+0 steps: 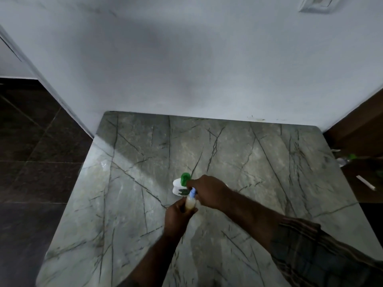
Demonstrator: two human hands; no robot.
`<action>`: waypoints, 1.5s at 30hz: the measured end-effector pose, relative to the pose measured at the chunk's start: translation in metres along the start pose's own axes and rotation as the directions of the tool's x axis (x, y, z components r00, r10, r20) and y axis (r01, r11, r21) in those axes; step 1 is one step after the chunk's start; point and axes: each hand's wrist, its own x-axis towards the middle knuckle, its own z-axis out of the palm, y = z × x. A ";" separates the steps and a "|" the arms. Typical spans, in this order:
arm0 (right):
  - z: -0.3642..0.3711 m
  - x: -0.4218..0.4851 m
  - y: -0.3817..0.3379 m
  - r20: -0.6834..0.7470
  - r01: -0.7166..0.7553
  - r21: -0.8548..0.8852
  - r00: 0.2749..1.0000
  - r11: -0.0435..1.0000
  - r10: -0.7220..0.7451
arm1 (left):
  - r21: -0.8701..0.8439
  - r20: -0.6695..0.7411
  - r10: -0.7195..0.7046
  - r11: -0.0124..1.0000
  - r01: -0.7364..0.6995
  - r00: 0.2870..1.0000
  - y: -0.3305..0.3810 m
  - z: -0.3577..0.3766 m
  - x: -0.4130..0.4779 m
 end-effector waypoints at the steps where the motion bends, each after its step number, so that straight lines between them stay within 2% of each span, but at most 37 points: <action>1: -0.001 0.001 0.000 0.001 -0.013 -0.010 1.000 1.000 0.013 | -0.015 0.003 -0.002 1.000 0.002 1.000 0.000 0.001 0.000; 5: -0.005 0.002 0.004 0.040 -0.115 -0.066 0.992 0.991 0.118 | 0.001 -0.010 0.002 1.000 -0.002 1.000 -0.001 0.003 -0.003; 10: 0.000 -0.004 0.006 -0.043 0.017 -0.001 0.999 1.000 -0.017 | -0.041 0.009 -0.022 0.999 0.022 1.000 0.002 0.006 -0.005; 15: 0.003 -0.005 0.005 -0.003 -0.141 -0.003 0.990 0.990 0.141 | -0.013 0.008 -0.016 1.000 0.016 1.000 0.001 0.006 -0.006; 20: 0.006 -0.012 0.001 -0.001 -0.015 0.081 1.000 0.997 0.015 | -0.033 0.032 -0.010 0.999 0.011 0.999 0.001 0.005 -0.006; 23: 0.004 -0.012 -0.006 0.016 -0.073 0.035 0.997 0.997 0.072 | -0.004 0.034 0.005 1.000 -0.005 0.999 0.002 0.007 -0.007; 26: 0.005 -0.011 -0.003 0.092 -0.177 0.005 0.980 0.984 0.175 | 0.068 0.027 0.024 0.997 -0.026 0.999 0.000 0.009 -0.008; 28: 0.008 -0.014 -0.001 0.138 -0.173 -0.025 0.975 0.985 0.175 | 0.127 0.028 0.040 0.991 -0.044 0.999 0.000 0.010 -0.009; 33: 0.021 -0.022 0.010 0.075 -0.203 0.013 0.977 0.979 0.202 | 0.129 0.033 0.043 0.991 -0.047 0.999 -0.004 0.008 -0.007; 37: 0.025 -0.024 0.018 0.053 -0.069 -0.052 0.996 0.996 0.072 | 0.139 0.061 0.048 0.989 -0.056 0.997 -0.006 0.007 -0.007; 39: 0.023 -0.023 0.020 0.017 -0.064 -0.028 0.998 0.998 0.065 | 0.136 0.066 0.052 0.989 -0.061 0.996 -0.005 0.008 -0.008; 45: 0.040 -0.019 0.020 0.004 -0.218 0.105 0.976 0.970 0.219 | 0.119 0.085 0.028 0.992 -0.039 0.996 -0.005 0.011 -0.009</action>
